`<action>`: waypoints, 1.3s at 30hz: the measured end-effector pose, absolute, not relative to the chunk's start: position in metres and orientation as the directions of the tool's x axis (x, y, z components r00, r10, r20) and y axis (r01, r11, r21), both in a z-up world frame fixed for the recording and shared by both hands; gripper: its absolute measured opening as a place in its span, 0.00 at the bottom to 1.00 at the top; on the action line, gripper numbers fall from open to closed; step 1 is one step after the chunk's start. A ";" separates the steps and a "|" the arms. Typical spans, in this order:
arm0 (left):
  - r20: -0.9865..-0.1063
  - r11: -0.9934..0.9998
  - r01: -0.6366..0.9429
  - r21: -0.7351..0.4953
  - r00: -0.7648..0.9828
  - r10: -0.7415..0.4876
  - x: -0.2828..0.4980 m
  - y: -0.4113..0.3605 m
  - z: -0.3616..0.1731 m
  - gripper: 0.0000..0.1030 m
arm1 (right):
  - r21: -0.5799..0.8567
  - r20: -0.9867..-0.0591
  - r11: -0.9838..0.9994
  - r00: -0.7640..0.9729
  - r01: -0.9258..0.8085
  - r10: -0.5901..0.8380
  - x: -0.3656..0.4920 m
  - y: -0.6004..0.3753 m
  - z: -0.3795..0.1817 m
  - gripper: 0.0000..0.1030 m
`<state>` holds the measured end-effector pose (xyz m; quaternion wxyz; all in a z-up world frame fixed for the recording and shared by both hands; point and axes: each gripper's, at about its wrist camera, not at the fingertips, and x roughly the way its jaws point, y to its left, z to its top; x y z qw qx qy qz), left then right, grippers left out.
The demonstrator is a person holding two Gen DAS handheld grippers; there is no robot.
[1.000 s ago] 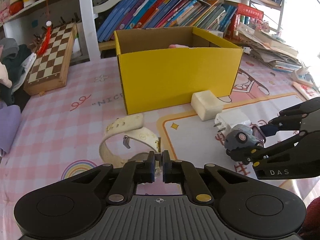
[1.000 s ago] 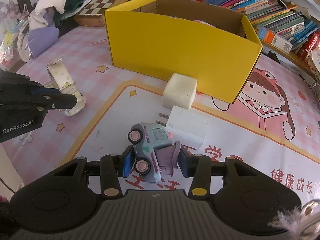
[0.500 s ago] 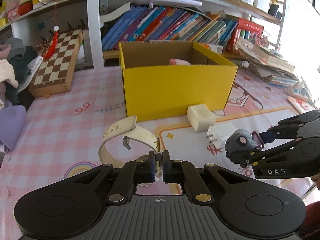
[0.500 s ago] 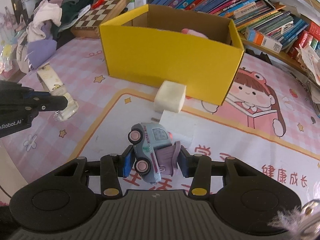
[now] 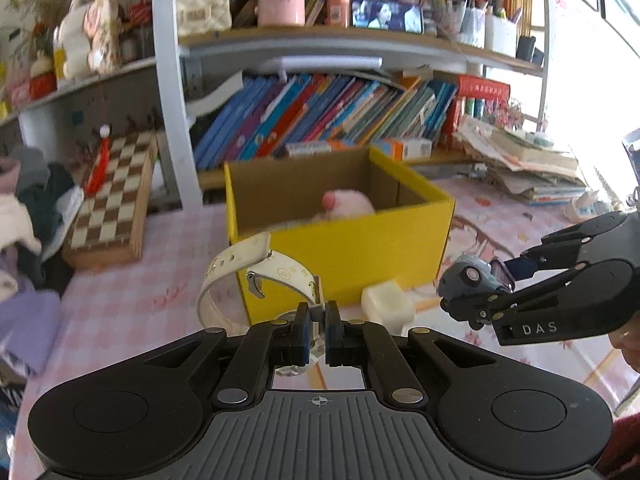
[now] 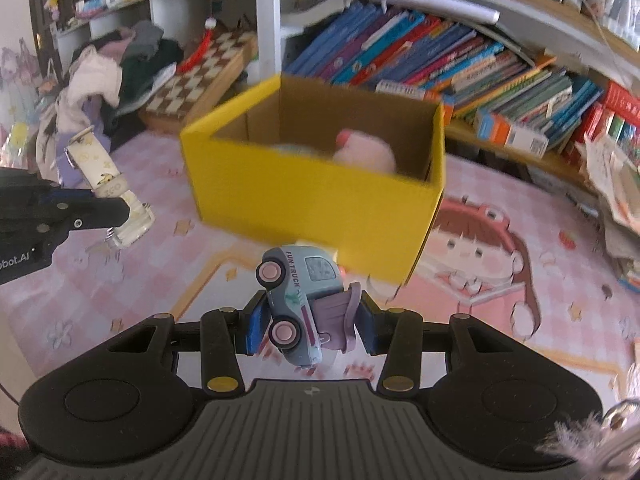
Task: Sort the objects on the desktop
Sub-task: 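Lift the watch and toy car and carry both over the yellow box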
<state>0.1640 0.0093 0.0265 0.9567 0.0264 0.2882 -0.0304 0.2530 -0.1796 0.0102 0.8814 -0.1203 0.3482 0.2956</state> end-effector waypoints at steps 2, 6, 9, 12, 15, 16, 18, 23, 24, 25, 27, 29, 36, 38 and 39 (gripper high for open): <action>-0.533 0.997 0.070 0.042 0.845 -0.037 0.170 0.008 0.035 0.05 | -0.006 -0.663 0.796 0.599 -0.605 0.450 0.262 -0.182 0.020 0.41; -0.502 0.997 0.058 0.057 0.865 -0.021 0.184 0.006 0.048 0.05 | -0.026 -0.618 0.788 0.630 -0.615 0.471 0.280 -0.184 0.040 0.41; -0.484 0.997 0.050 0.065 0.875 -0.012 0.198 0.006 0.057 0.05 | -0.040 -0.590 0.782 0.646 -0.622 0.484 0.297 -0.184 0.052 0.41; -0.466 0.995 0.050 0.083 0.885 -0.005 0.210 0.003 0.063 0.05 | -0.054 -0.568 0.776 0.658 -0.629 0.494 0.313 -0.182 0.062 0.41; -0.451 0.993 0.053 0.102 0.893 -0.001 0.222 0.000 0.068 0.05 | -0.075 -0.550 0.765 0.667 -0.639 0.503 0.330 -0.177 0.069 0.41; -0.447 0.993 0.054 0.108 0.895 0.000 0.227 -0.002 0.069 0.05 | -0.082 -0.546 0.761 0.668 -0.643 0.506 0.336 -0.175 0.071 0.41; -0.445 0.991 0.057 0.120 0.896 0.002 0.236 -0.004 0.069 0.05 | -0.095 -0.538 0.754 0.671 -0.650 0.510 0.346 -0.170 0.074 0.41; -0.458 0.988 0.071 0.135 0.889 -0.001 0.257 -0.010 0.066 0.05 | -0.116 -0.535 0.740 0.669 -0.663 0.516 0.374 -0.158 0.076 0.41; -0.462 0.988 0.072 0.138 0.887 0.000 0.261 -0.011 0.065 0.05 | -0.117 -0.536 0.737 0.668 -0.665 0.517 0.379 -0.155 0.076 0.41; -0.468 0.988 0.074 0.139 0.884 0.000 0.265 -0.011 0.063 0.05 | -0.119 -0.537 0.734 0.665 -0.668 0.519 0.384 -0.153 0.076 0.41; -0.485 0.987 0.077 0.138 0.874 0.000 0.275 -0.012 0.060 0.05 | -0.128 -0.542 0.725 0.660 -0.676 0.520 0.394 -0.147 0.074 0.41; -0.503 0.987 0.080 0.137 0.864 0.000 0.285 -0.013 0.055 0.05 | -0.141 -0.552 0.712 0.652 -0.688 0.520 0.404 -0.140 0.071 0.41; -0.575 0.993 0.067 0.101 0.818 0.003 0.312 -0.014 0.034 0.05 | -0.131 -0.609 0.655 0.581 -0.745 0.540 0.434 -0.108 0.050 0.41; -0.597 0.995 0.056 0.083 0.802 0.005 0.319 -0.012 0.028 0.05 | -0.124 -0.626 0.639 0.560 -0.759 0.544 0.440 -0.099 0.043 0.41; -0.610 0.996 0.048 0.070 0.793 0.005 0.323 -0.010 0.026 0.05 | -0.120 -0.633 0.632 0.550 -0.765 0.545 0.443 -0.094 0.040 0.41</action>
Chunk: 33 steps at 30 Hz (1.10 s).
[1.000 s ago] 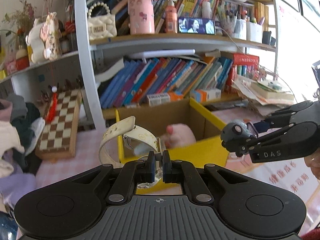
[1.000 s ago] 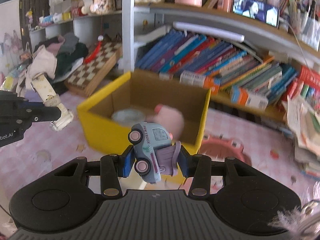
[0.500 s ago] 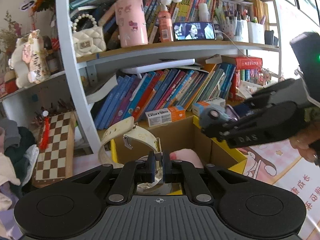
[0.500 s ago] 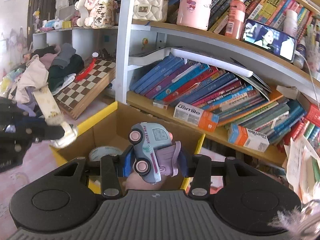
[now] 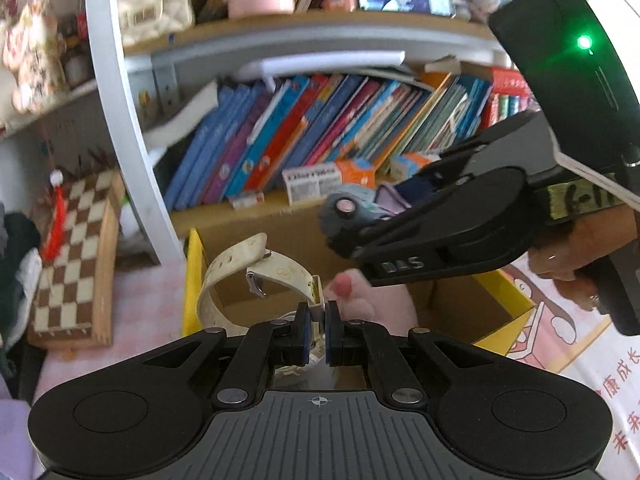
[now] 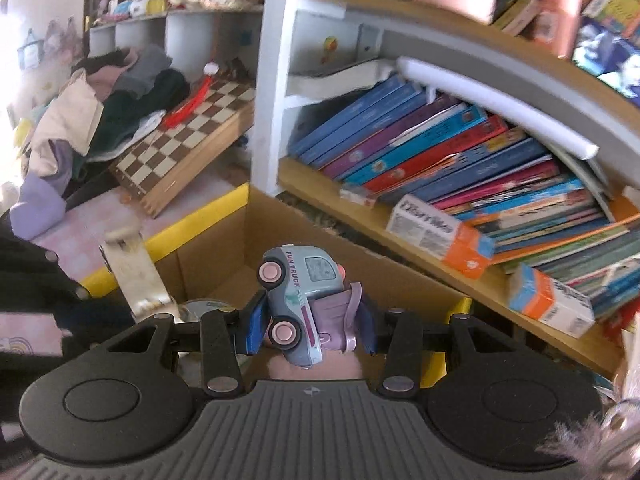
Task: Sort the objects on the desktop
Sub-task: 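Lift the watch and toy car and carry both over the yellow box, then lower the watch and toy car into the box and open both grippers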
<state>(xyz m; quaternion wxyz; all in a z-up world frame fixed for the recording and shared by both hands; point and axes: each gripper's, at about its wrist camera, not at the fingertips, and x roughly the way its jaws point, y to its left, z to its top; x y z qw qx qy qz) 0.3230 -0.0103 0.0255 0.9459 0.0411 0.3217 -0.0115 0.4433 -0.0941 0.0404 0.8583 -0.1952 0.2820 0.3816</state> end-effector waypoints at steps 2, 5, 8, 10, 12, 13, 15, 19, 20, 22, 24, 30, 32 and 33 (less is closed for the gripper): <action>-0.635 0.998 0.032 0.045 0.772 0.004 0.331 -0.006 0.021 0.05 | -0.111 -0.649 0.620 0.529 -0.777 0.547 0.449 -0.085 0.034 0.42; -0.670 0.999 0.015 0.029 0.742 0.009 0.339 -0.002 0.014 0.05 | -0.098 -0.676 0.599 0.495 -0.795 0.546 0.457 -0.073 0.025 0.42; -0.689 1.000 0.003 0.020 0.725 0.012 0.344 0.001 0.010 0.05 | -0.087 -0.700 0.581 0.465 -0.809 0.542 0.463 -0.064 0.016 0.42; -0.696 1.000 -0.005 0.011 0.718 0.011 0.346 0.003 0.008 0.05 | -0.078 -0.713 0.572 0.447 -0.816 0.540 0.466 -0.060 0.011 0.42; -0.703 1.000 -0.011 -0.004 0.711 0.005 0.348 0.005 0.007 0.05 | -0.067 -0.723 0.565 0.431 -0.822 0.540 0.468 -0.057 0.007 0.42; -0.706 1.000 -0.013 -0.009 0.709 0.003 0.349 0.006 0.007 0.05 | -0.062 -0.726 0.562 0.424 -0.824 0.542 0.468 -0.056 0.005 0.42; -0.709 1.000 -0.019 -0.013 0.705 0.004 0.350 0.008 0.007 0.05 | -0.047 -0.729 0.561 0.412 -0.827 0.547 0.470 -0.055 0.003 0.42; -0.714 1.000 -0.027 -0.015 0.700 0.008 0.353 0.010 0.006 0.07 | -0.031 -0.733 0.561 0.401 -0.827 0.550 0.473 -0.054 0.000 0.42; -0.716 0.999 -0.031 -0.014 0.698 0.012 0.353 0.010 0.005 0.09 | -0.030 -0.734 0.561 0.399 -0.828 0.550 0.474 -0.053 -0.001 0.42; -0.723 0.999 -0.052 -0.006 0.690 0.032 0.355 0.011 0.004 0.12 | -0.029 -0.738 0.556 0.393 -0.831 0.549 0.474 -0.051 -0.002 0.42; -0.716 0.997 -0.071 -0.018 0.697 0.037 0.352 0.013 0.004 0.26 | -0.026 -0.743 0.553 0.386 -0.833 0.547 0.474 -0.050 -0.003 0.42; -0.682 0.998 -0.060 -0.017 0.731 0.032 0.340 0.007 0.010 0.63 | -0.026 -0.749 0.536 0.371 -0.844 0.548 0.473 -0.046 -0.004 0.42; -0.669 0.998 -0.058 -0.012 0.742 0.035 0.335 0.005 0.012 0.65 | -0.024 -0.749 0.531 0.367 -0.847 0.552 0.472 -0.045 -0.004 0.42; -0.663 0.998 -0.058 -0.011 0.748 0.036 0.333 0.005 0.014 0.67 | -0.026 -0.748 0.531 0.368 -0.847 0.552 0.472 -0.045 -0.004 0.42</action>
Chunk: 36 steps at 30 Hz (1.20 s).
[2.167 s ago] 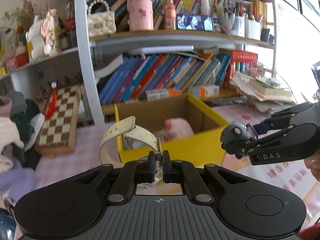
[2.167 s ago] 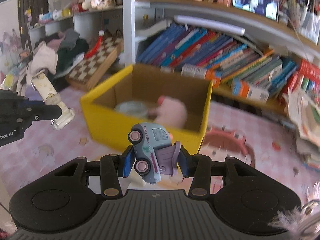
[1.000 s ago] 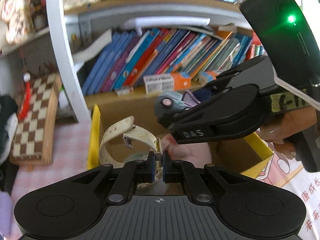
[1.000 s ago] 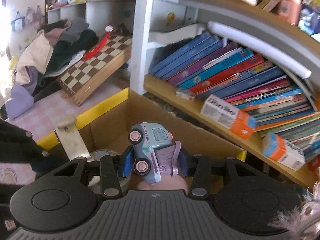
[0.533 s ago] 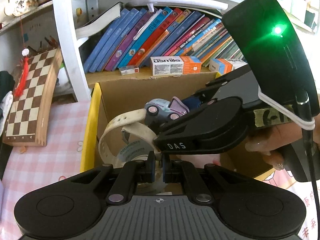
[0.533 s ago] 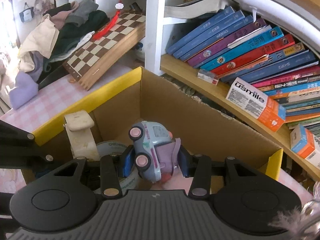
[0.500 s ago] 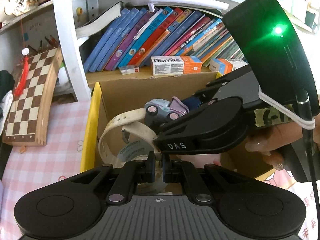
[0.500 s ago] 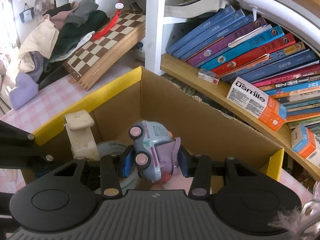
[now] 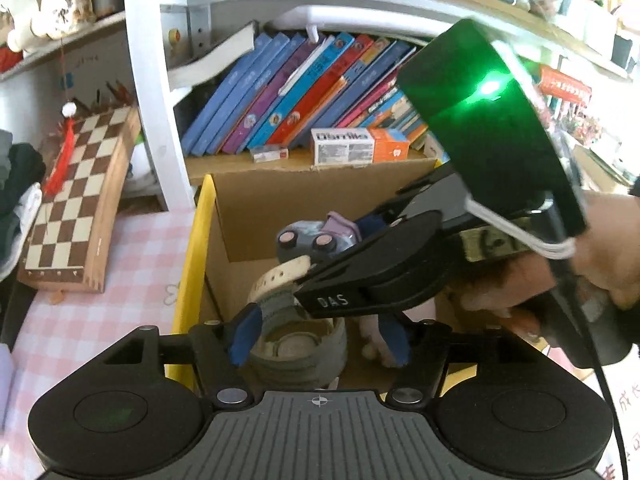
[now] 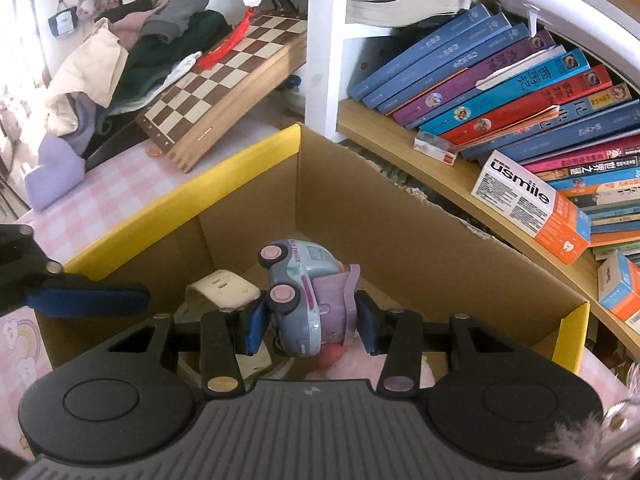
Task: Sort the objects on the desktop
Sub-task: 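Lower the watch and toy car into the box and open both grippers, then withdraw both grippers from the box toward the white cube and charger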
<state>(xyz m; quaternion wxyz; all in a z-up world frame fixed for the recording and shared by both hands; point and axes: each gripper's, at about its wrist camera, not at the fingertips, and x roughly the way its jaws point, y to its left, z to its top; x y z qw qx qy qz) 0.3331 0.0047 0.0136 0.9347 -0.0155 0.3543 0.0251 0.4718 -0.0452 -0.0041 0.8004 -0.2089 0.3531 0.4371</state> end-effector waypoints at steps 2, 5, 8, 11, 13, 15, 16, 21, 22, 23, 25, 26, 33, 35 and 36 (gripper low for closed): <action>-0.654 0.998 -0.063 -0.012 0.756 0.040 0.329 0.005 0.016 0.67 | -0.029 -0.744 0.533 0.374 -0.846 0.554 0.471 -0.046 -0.003 0.45; -0.644 0.997 -0.075 -0.013 0.763 0.049 0.324 0.008 0.020 0.68 | -0.033 -0.735 0.538 0.385 -0.842 0.558 0.471 -0.047 -0.001 0.49; -0.636 0.996 -0.092 -0.012 0.769 0.063 0.319 0.011 0.023 0.69 | -0.037 -0.727 0.549 0.399 -0.835 0.558 0.470 -0.051 0.004 0.57; -0.627 0.994 -0.106 -0.007 0.775 0.078 0.314 0.014 0.026 0.72 | -0.028 -0.717 0.565 0.410 -0.825 0.563 0.468 -0.057 0.009 0.62; -0.621 0.994 -0.112 -0.008 0.780 0.083 0.310 0.015 0.028 0.72 | -0.021 -0.710 0.577 0.419 -0.816 0.567 0.466 -0.061 0.013 0.63; -0.612 0.993 -0.114 -0.009 0.786 0.085 0.306 0.015 0.032 0.72 | -0.018 -0.702 0.589 0.430 -0.808 0.568 0.463 -0.065 0.018 0.64; -0.607 0.993 -0.114 -0.009 0.790 0.086 0.304 0.015 0.033 0.73 | -0.017 -0.697 0.595 0.436 -0.803 0.569 0.462 -0.067 0.020 0.64; -0.587 0.994 -0.112 -0.003 0.805 0.089 0.293 0.013 0.039 0.74 | -0.012 -0.673 0.613 0.460 -0.790 0.580 0.450 -0.078 0.032 0.66; -0.584 0.994 -0.111 -0.003 0.807 0.089 0.290 0.013 0.040 0.75 | -0.012 -0.668 0.616 0.465 -0.788 0.581 0.447 -0.080 0.034 0.66; -0.581 0.994 -0.111 -0.003 0.809 0.088 0.287 0.012 0.041 0.77 | -0.013 -0.663 0.619 0.470 -0.786 0.583 0.444 -0.082 0.036 0.66; -0.573 0.994 -0.110 -0.005 0.815 0.087 0.281 0.011 0.042 0.77 | -0.017 -0.656 0.624 0.480 -0.781 0.582 0.437 -0.086 0.040 0.67; -0.570 0.994 -0.110 -0.008 0.817 0.086 0.278 0.011 0.043 0.77 | -0.020 -0.653 0.627 0.485 -0.778 0.581 0.434 -0.089 0.042 0.67; -0.549 0.993 -0.111 -0.033 0.833 0.075 0.257 0.011 0.044 0.81 | -0.053 -0.624 0.668 0.546 -0.743 0.558 0.407 -0.109 0.052 0.73; -0.543 0.993 -0.109 -0.038 0.837 0.071 0.250 0.011 0.043 0.81 | -0.063 -0.616 0.683 0.566 -0.728 0.547 0.400 -0.115 0.054 0.73; -0.541 0.993 -0.109 -0.042 0.838 0.069 0.247 0.011 0.043 0.81 | -0.067 -0.612 0.691 0.576 -0.720 0.541 0.396 -0.118 0.055 0.74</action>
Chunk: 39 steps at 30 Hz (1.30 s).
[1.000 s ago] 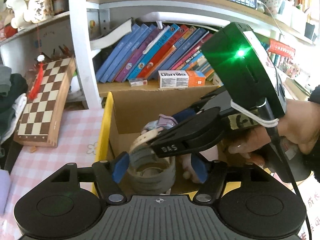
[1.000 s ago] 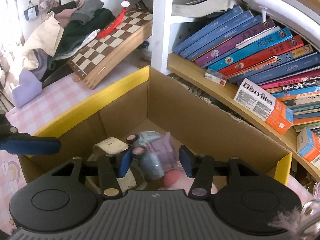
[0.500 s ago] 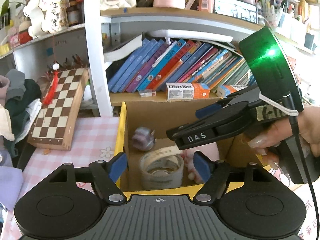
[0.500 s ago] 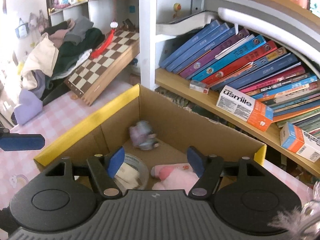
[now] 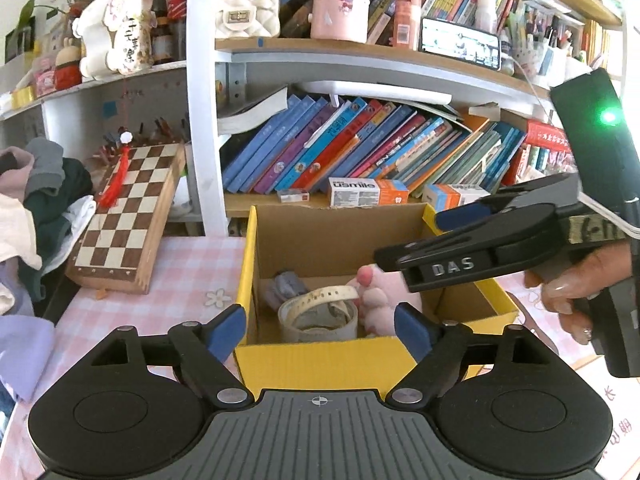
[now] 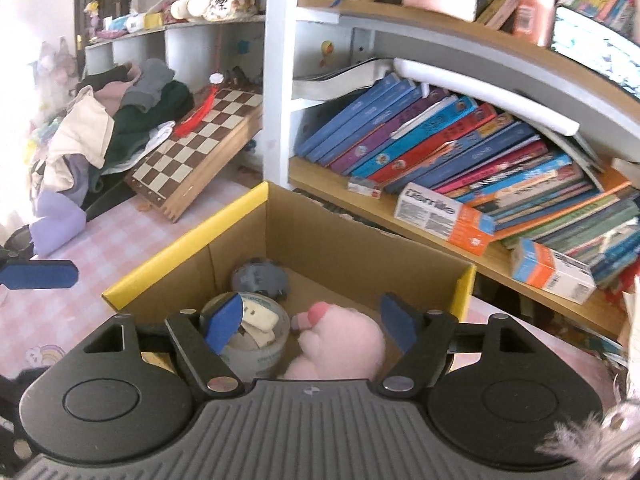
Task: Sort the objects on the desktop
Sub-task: 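Withdraw both grippers from the box toward the white cube and charger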
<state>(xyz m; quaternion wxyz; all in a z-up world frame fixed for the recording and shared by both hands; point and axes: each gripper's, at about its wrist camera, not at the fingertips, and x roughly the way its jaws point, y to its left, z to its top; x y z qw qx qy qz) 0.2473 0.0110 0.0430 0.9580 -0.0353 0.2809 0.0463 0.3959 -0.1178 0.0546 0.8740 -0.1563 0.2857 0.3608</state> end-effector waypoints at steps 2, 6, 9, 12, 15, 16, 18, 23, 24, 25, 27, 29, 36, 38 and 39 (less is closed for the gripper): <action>-0.538 0.993 -0.104 -0.047 0.841 0.063 0.242 0.012 0.043 0.81 | -0.075 -0.606 0.706 0.595 -0.704 0.529 0.388 -0.123 0.055 0.75; -0.528 0.994 -0.099 -0.048 0.847 0.058 0.231 0.015 0.043 0.82 | -0.093 -0.595 0.738 0.632 -0.669 0.497 0.372 -0.134 0.055 0.78; -0.523 0.994 -0.098 -0.048 0.850 0.058 0.221 0.017 0.042 0.83 | -0.100 -0.583 0.767 0.662 -0.634 0.471 0.361 -0.142 0.055 0.81; -0.521 0.995 -0.098 -0.037 0.851 0.064 0.212 0.018 0.039 0.89 | -0.101 -0.574 0.802 0.693 -0.589 0.436 0.349 -0.151 0.054 0.82; -0.520 0.995 -0.096 -0.024 0.851 0.070 0.202 0.020 0.037 0.90 | -0.100 -0.567 0.835 0.721 -0.541 0.398 0.337 -0.161 0.053 0.83; -0.521 0.995 -0.094 -0.024 0.851 0.068 0.199 0.021 0.036 0.90 | -0.098 -0.567 0.846 0.728 -0.524 0.385 0.333 -0.165 0.052 0.84; -0.524 0.996 -0.091 -0.027 0.849 0.063 0.192 0.024 0.034 0.90 | -0.096 -0.569 0.867 0.742 -0.490 0.356 0.324 -0.172 0.050 0.84; -0.537 0.996 -0.081 -0.038 0.842 0.048 0.175 0.029 0.030 0.91 | -0.091 -0.588 0.897 0.751 -0.432 0.302 0.299 -0.185 0.042 0.84; -0.540 0.996 -0.078 -0.038 0.840 0.045 0.172 0.030 0.029 0.91 | -0.091 -0.592 0.901 0.750 -0.425 0.294 0.295 -0.186 0.040 0.84; -0.544 0.997 -0.074 -0.037 0.838 0.042 0.169 0.030 0.027 0.91 | -0.091 -0.596 0.904 0.750 -0.418 0.287 0.290 -0.187 0.039 0.84; -0.550 0.997 -0.066 -0.033 0.834 0.037 0.162 0.030 0.025 0.91 | -0.091 -0.605 0.909 0.747 -0.407 0.274 0.279 -0.189 0.035 0.84; -0.556 0.998 -0.059 -0.027 0.830 0.034 0.156 0.031 0.022 0.91 | -0.091 -0.614 0.913 0.744 -0.398 0.264 0.267 -0.190 0.030 0.84; -0.586 0.998 -0.054 -0.032 0.810 0.025 0.138 0.034 0.015 0.91 | -0.094 -0.646 0.919 0.726 -0.382 0.236 0.234 -0.191 0.015 0.85; -0.593 0.998 -0.054 -0.034 0.805 0.023 0.133 0.034 0.013 0.91 | -0.091 -0.657 0.922 0.719 -0.377 0.229 0.226 -0.191 0.009 0.85; -0.595 0.998 -0.051 -0.033 0.803 0.021 0.131 0.034 0.012 0.91 | -0.089 -0.662 0.923 0.715 -0.375 0.226 0.222 -0.190 0.006 0.85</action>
